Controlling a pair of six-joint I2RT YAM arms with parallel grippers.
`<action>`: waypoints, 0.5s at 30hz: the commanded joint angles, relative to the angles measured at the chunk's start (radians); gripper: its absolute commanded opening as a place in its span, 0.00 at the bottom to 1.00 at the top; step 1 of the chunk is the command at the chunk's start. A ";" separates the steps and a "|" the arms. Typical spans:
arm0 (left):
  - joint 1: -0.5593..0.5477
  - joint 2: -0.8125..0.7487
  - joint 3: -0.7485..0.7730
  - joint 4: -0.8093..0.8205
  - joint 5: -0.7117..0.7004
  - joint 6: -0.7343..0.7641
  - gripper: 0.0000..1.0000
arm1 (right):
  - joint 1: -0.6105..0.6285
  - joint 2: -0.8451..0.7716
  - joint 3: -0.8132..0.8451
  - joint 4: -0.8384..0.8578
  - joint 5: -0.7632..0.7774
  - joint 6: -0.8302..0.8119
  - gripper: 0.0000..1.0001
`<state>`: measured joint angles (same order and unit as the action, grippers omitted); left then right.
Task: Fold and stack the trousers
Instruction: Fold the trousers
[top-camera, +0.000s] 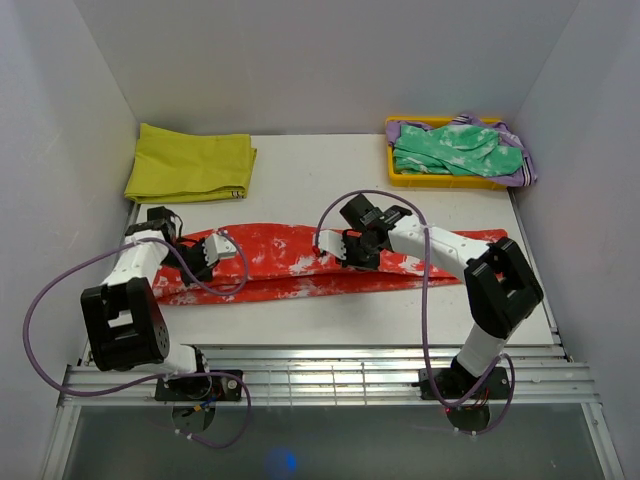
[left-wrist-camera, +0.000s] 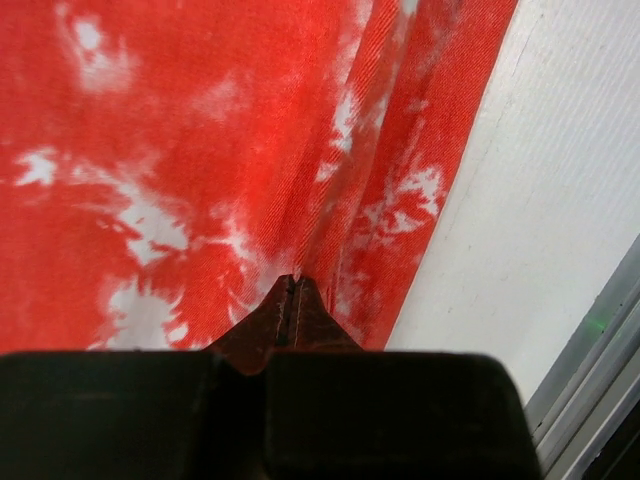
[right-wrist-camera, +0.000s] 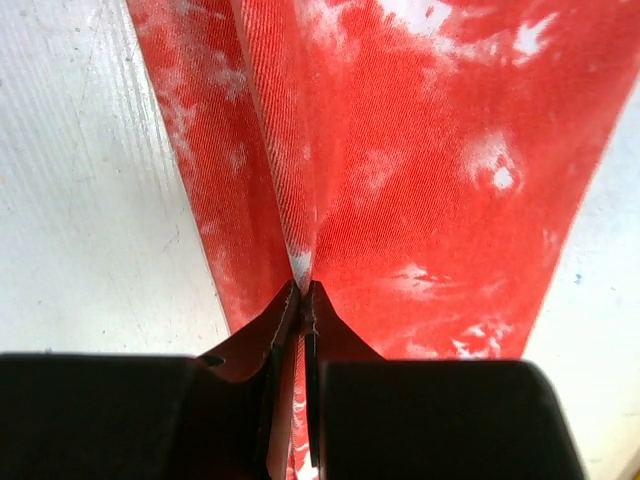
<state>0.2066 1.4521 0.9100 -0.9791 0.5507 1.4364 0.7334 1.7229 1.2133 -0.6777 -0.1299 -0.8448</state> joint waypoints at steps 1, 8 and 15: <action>0.004 -0.091 0.050 -0.078 0.048 0.038 0.00 | -0.005 -0.075 0.037 -0.086 -0.013 -0.026 0.08; 0.004 -0.168 -0.068 -0.168 -0.027 0.116 0.00 | -0.005 -0.048 -0.096 -0.034 -0.017 -0.028 0.08; 0.004 -0.064 -0.246 -0.058 -0.167 0.095 0.00 | -0.005 0.055 -0.130 0.027 -0.007 -0.014 0.08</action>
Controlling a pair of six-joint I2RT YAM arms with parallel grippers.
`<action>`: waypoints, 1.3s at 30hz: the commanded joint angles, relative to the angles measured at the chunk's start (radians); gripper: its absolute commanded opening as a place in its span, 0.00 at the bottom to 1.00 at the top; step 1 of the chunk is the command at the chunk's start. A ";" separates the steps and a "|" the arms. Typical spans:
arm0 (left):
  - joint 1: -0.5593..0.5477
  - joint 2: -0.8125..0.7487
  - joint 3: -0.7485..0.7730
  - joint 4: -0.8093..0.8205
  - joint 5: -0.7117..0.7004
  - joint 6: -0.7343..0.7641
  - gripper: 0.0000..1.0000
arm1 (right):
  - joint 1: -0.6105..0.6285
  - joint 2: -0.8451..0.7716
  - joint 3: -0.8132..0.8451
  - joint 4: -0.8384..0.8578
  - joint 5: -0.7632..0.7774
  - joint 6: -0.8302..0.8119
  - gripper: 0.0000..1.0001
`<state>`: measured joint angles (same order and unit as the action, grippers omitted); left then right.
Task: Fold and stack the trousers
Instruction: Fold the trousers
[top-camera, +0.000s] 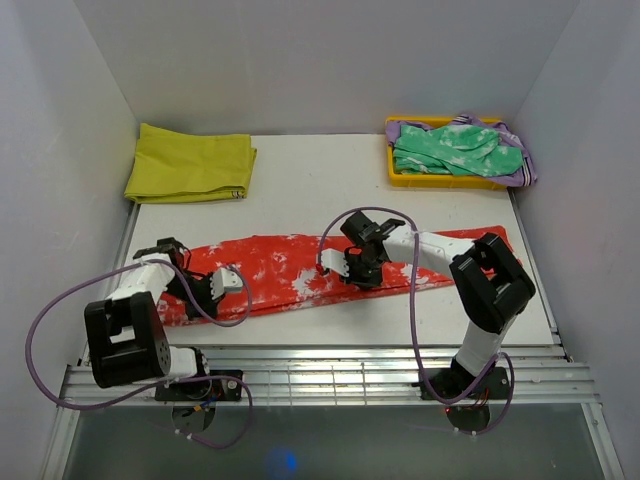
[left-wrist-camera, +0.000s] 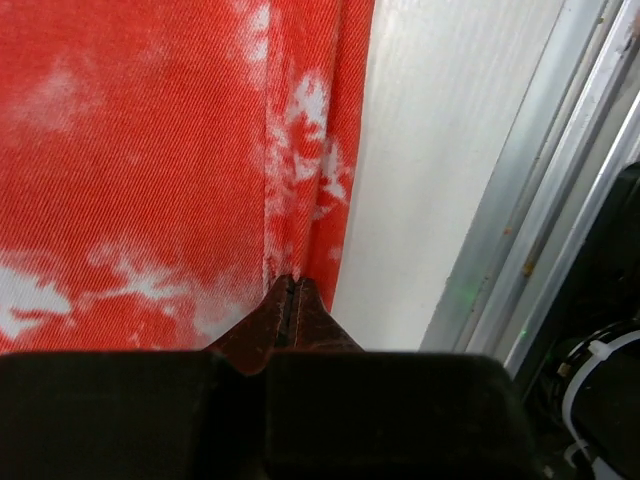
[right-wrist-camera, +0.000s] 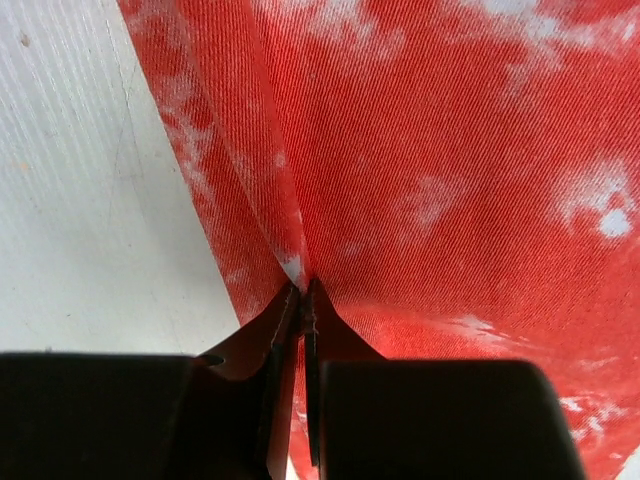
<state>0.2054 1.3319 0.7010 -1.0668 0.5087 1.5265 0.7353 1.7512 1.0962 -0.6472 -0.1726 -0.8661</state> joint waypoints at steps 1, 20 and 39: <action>0.006 0.082 -0.047 0.080 -0.137 -0.030 0.00 | -0.007 0.046 -0.010 -0.003 0.038 0.010 0.08; 0.003 0.474 0.325 0.298 -0.134 -0.238 0.00 | -0.085 0.090 -0.073 0.023 0.064 0.102 0.08; 0.002 0.050 0.535 0.243 0.344 -0.515 0.98 | -0.086 -0.036 0.333 -0.206 -0.360 0.139 0.70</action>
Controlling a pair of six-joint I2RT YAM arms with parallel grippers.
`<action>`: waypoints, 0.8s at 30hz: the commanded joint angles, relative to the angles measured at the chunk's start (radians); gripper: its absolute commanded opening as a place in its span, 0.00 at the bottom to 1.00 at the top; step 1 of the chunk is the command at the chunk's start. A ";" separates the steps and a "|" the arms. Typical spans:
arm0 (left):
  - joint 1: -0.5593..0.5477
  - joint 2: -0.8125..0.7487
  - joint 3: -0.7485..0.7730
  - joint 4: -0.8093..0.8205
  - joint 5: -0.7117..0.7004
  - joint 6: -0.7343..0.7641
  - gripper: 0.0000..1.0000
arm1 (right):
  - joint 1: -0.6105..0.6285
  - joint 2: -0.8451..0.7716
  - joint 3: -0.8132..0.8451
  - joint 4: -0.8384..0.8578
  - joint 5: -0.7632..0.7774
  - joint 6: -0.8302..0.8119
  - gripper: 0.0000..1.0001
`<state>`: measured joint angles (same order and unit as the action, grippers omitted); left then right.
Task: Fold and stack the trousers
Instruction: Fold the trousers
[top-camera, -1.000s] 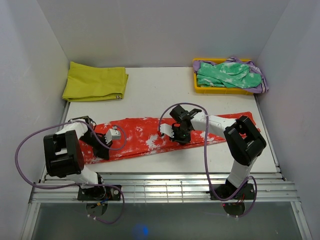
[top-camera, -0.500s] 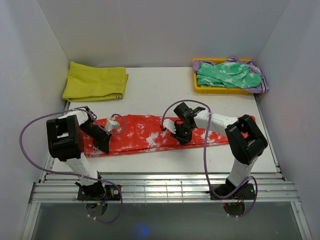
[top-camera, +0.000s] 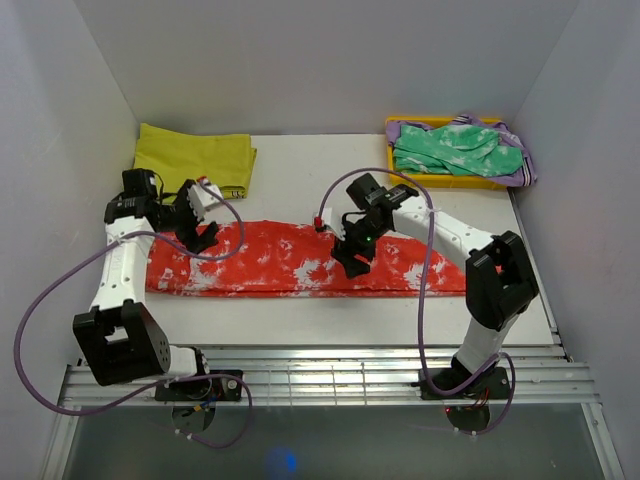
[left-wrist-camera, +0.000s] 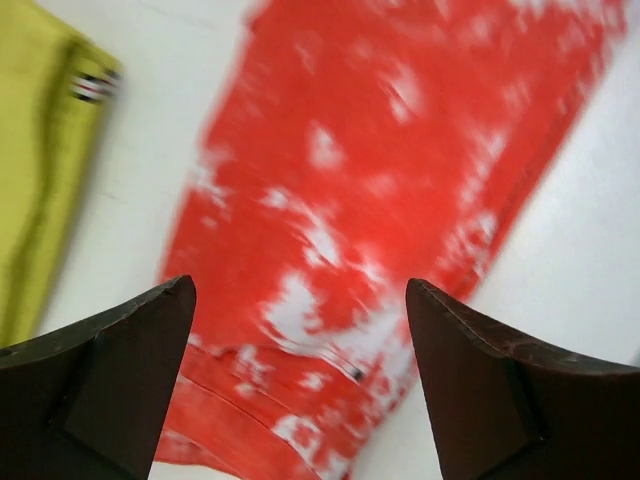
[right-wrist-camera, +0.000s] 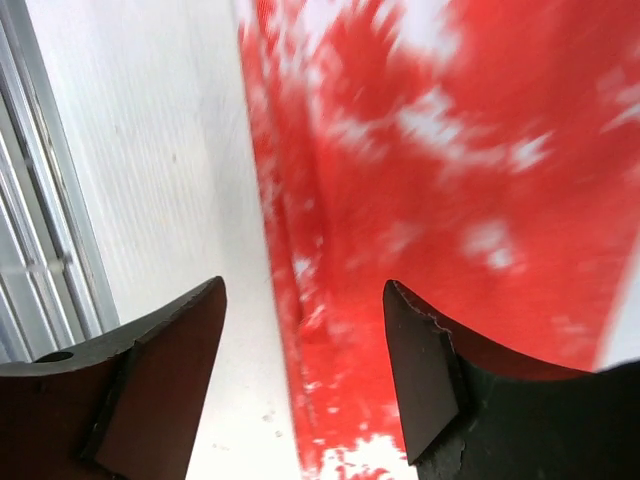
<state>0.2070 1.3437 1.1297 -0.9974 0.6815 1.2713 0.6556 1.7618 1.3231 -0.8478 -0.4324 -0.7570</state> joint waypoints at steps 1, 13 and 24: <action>0.000 0.073 0.135 0.222 0.182 -0.341 0.98 | -0.008 -0.036 0.152 0.007 -0.107 0.042 0.70; -0.064 0.770 0.670 0.115 0.317 -0.472 0.81 | -0.180 0.180 0.450 0.249 -0.204 0.352 0.70; -0.158 0.891 0.611 0.056 0.317 -0.371 0.62 | -0.218 0.203 0.456 0.644 0.002 0.558 0.98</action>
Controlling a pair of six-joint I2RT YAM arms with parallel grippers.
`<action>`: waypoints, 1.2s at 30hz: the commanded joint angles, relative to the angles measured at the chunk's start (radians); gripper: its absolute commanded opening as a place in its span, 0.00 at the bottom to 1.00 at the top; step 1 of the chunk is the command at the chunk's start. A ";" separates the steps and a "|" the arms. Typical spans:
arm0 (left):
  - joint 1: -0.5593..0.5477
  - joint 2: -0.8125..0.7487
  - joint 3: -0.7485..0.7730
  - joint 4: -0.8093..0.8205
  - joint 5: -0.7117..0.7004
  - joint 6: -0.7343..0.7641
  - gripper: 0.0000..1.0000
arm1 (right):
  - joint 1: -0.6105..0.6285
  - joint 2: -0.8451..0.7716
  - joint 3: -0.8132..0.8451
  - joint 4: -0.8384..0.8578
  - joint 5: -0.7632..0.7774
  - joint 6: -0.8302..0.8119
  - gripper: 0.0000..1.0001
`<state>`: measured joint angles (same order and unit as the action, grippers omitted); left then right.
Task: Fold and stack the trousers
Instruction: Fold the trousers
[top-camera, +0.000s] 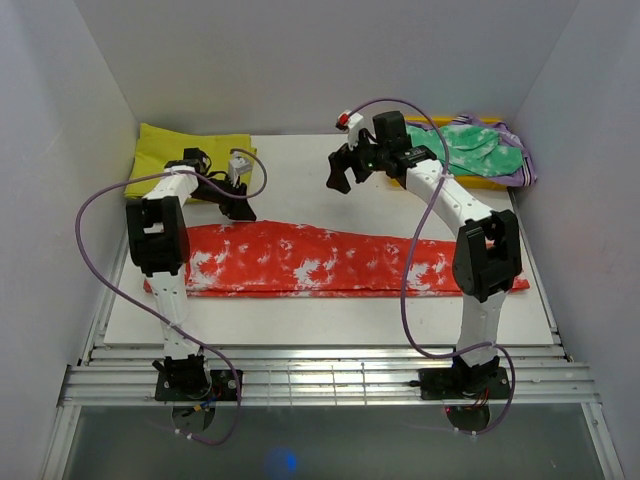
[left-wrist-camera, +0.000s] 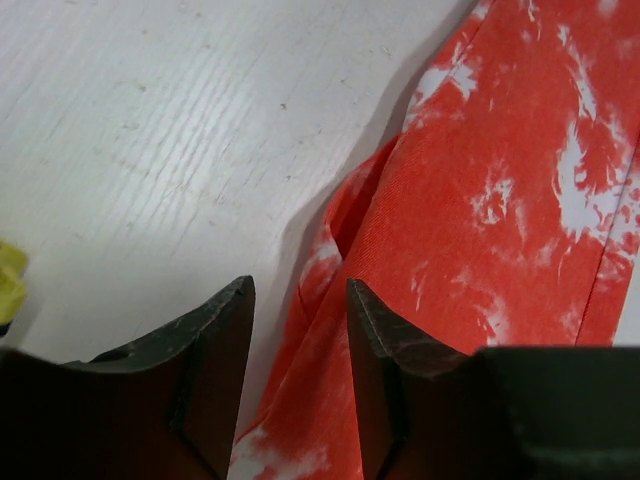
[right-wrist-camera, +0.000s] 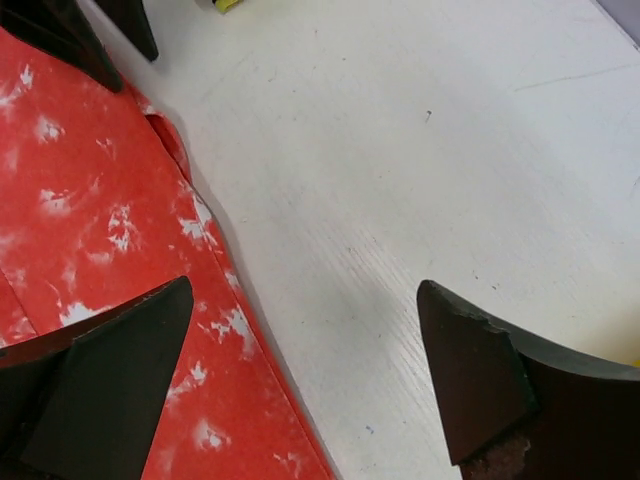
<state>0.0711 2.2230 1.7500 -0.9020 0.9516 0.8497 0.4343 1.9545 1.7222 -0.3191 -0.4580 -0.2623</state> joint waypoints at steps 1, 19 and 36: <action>-0.028 0.013 -0.017 -0.040 0.038 0.058 0.49 | 0.003 0.038 0.144 0.079 0.010 0.061 1.00; -0.096 -0.221 -0.164 0.007 0.032 0.170 0.00 | -0.005 0.126 0.125 0.018 -0.203 0.204 0.88; -0.208 -0.878 -0.998 0.596 -0.215 0.333 0.00 | 0.076 0.107 -0.064 0.081 -0.395 0.325 0.55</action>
<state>-0.1120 1.4231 0.8379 -0.4431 0.7837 1.1378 0.4637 2.1143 1.7206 -0.2611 -0.7975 0.0460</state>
